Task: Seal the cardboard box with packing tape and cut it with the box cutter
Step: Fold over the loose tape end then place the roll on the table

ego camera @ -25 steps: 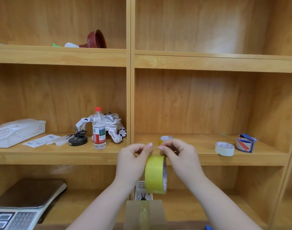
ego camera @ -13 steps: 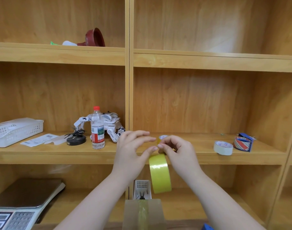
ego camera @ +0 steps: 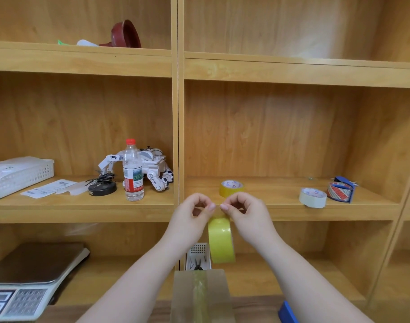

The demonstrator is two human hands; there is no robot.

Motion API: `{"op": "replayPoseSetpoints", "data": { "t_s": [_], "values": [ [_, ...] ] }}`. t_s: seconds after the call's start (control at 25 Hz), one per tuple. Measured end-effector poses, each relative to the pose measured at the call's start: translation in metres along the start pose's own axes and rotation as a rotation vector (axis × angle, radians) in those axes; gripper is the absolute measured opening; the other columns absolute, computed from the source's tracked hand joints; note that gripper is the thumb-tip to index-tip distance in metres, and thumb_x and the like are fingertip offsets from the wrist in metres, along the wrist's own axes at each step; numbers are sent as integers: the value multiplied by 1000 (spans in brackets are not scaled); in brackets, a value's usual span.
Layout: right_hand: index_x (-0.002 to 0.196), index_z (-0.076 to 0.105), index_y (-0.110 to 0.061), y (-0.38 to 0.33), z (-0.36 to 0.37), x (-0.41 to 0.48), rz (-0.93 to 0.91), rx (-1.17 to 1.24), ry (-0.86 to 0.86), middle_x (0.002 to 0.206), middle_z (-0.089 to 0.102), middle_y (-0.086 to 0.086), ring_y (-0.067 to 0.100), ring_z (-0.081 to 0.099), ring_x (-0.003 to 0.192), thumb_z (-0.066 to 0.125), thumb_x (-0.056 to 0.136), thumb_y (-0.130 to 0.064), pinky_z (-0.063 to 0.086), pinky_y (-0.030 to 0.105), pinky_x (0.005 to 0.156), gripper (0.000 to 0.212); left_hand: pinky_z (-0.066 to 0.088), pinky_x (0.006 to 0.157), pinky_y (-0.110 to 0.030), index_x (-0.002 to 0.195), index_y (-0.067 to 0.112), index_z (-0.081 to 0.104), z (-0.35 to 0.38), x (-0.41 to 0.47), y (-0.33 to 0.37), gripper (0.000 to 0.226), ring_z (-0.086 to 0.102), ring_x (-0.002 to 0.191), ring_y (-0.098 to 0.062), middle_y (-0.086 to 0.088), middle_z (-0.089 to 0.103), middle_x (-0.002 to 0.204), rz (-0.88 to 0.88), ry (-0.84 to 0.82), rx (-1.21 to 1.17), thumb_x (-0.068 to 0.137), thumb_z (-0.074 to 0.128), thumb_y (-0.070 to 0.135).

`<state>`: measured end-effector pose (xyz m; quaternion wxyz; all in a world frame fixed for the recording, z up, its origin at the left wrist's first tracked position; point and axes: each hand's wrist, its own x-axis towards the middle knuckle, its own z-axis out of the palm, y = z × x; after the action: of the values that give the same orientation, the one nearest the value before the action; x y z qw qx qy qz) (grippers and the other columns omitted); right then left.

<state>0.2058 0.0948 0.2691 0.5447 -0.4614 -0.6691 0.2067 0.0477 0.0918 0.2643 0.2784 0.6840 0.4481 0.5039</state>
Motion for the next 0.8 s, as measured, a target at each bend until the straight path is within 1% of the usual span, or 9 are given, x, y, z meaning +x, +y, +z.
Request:
{"op": "replayPoseSetpoints", "data": {
  "t_s": [0.08,0.16,0.24,0.28,0.36,0.48,0.6,0.72,0.8],
  "values": [
    [70,64,-13,7,3,0,38,20,-1,64,60,-7,-1,48,56,68,82,-12,41,9,57,13,49,70,-24,113,36,52,4,-3,-13,38,58,73,-11,2,58,83,-175,-63,-89,80,66,48],
    [71,64,-12,12,5,1,83,53,-21,64,59,-6,0,49,56,68,83,-14,41,8,55,12,57,70,-32,123,36,49,8,-2,-22,57,64,75,-15,-3,62,88,-359,-162,-166,73,69,56],
    [74,65,-10,16,5,1,131,88,-54,66,59,-4,4,49,59,68,84,-16,42,11,55,12,59,73,-38,120,20,57,15,-2,-28,52,70,79,-21,-10,70,101,-475,-212,-335,78,70,48],
    [75,65,-8,17,6,0,154,104,-69,66,58,-3,7,49,60,67,84,-17,42,14,56,13,59,79,-43,116,14,61,18,-1,-29,47,71,85,-25,-14,72,104,-511,-206,-400,80,70,43],
    [77,65,-8,22,6,1,202,124,-79,67,57,-5,9,50,62,67,85,-19,43,19,61,14,56,88,-50,109,6,67,24,0,-32,36,71,92,-31,-19,74,102,-548,-162,-507,85,68,32],
    [76,65,-9,35,5,3,232,90,0,78,64,-1,13,56,71,67,83,-19,45,25,68,13,54,90,-51,111,6,65,34,2,-38,29,71,96,-32,-17,75,98,-557,-80,-610,85,69,18],
    [71,64,-7,55,7,0,212,-85,105,91,63,4,14,59,85,69,80,-16,41,21,72,13,51,93,-50,112,14,59,45,3,-48,32,69,96,-33,-9,76,87,-515,-12,-576,82,71,9],
    [67,61,-8,70,17,-8,190,-177,137,86,60,4,10,55,78,70,78,-15,38,20,66,16,48,81,-37,110,14,54,57,-3,-57,31,62,77,-23,-3,67,72,-447,67,-528,84,66,3],
    [66,58,-11,80,25,-13,125,-225,154,82,58,3,8,54,77,71,77,-13,38,23,68,17,47,68,-25,107,11,52,62,-7,-63,26,58,66,-14,-3,62,68,-382,89,-540,86,61,-2]
  ]
}}
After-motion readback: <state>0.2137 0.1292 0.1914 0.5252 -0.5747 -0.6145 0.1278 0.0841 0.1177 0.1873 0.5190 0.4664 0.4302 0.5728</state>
